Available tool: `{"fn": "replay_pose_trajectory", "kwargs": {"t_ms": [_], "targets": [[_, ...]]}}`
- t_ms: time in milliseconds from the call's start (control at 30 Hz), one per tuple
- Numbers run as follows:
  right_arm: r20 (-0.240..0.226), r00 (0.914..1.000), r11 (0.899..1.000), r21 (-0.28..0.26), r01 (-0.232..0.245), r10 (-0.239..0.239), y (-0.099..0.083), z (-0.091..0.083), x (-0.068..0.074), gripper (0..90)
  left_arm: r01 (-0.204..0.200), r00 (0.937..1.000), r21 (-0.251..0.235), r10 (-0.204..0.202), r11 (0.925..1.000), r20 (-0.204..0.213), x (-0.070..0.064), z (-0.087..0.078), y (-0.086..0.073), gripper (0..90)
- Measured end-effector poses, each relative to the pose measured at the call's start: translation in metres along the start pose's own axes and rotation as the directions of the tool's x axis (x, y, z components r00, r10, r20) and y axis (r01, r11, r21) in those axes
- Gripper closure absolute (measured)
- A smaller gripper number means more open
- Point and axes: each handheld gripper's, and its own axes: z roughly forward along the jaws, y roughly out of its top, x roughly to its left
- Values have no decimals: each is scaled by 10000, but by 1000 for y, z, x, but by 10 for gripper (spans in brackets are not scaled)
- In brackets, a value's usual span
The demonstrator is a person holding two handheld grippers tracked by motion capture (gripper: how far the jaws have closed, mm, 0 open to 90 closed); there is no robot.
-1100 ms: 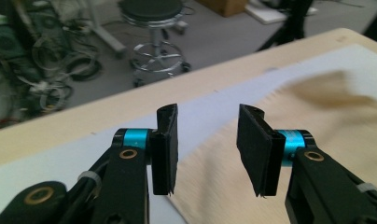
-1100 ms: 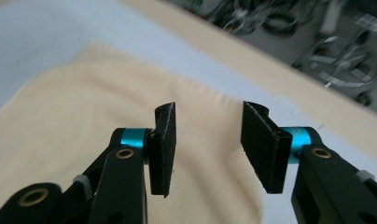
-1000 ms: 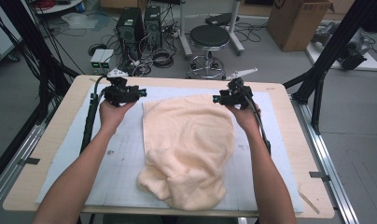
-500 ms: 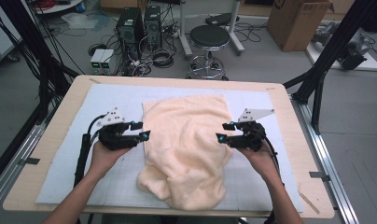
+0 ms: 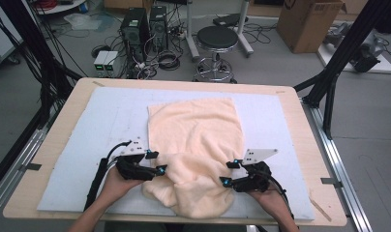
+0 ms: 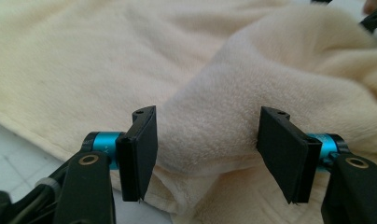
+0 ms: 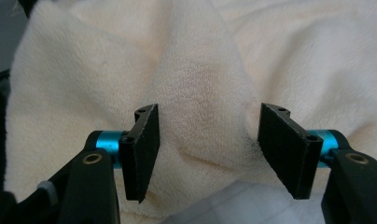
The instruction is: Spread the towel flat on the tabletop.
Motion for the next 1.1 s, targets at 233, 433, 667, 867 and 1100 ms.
{"fn": "replay_pose_trajectory", "kwargs": {"t_ms": [233,433,667,867,1100], "targets": [[323,9986,9978,529,405,-423,4,14,1,693,-152,9997,92,150,9998,215,-2,6,0,772],[-180,9984,9977,399,545,-538,24,22,-2,791,-78,9998,-276,74,9996,-169,14,-22,2,810],[-415,9970,9975,213,668,-659,50,38,3,797,458,9974,-565,-488,9974,-525,37,-57,-2,815],[-612,9954,9973,-100,731,-736,67,50,9,801,652,9909,-1088,-772,9919,-1107,52,-85,10,816],[-606,9949,9957,-507,773,-803,87,53,12,801,684,9851,-1201,-861,9904,-1490,65,-97,25,816]]}}
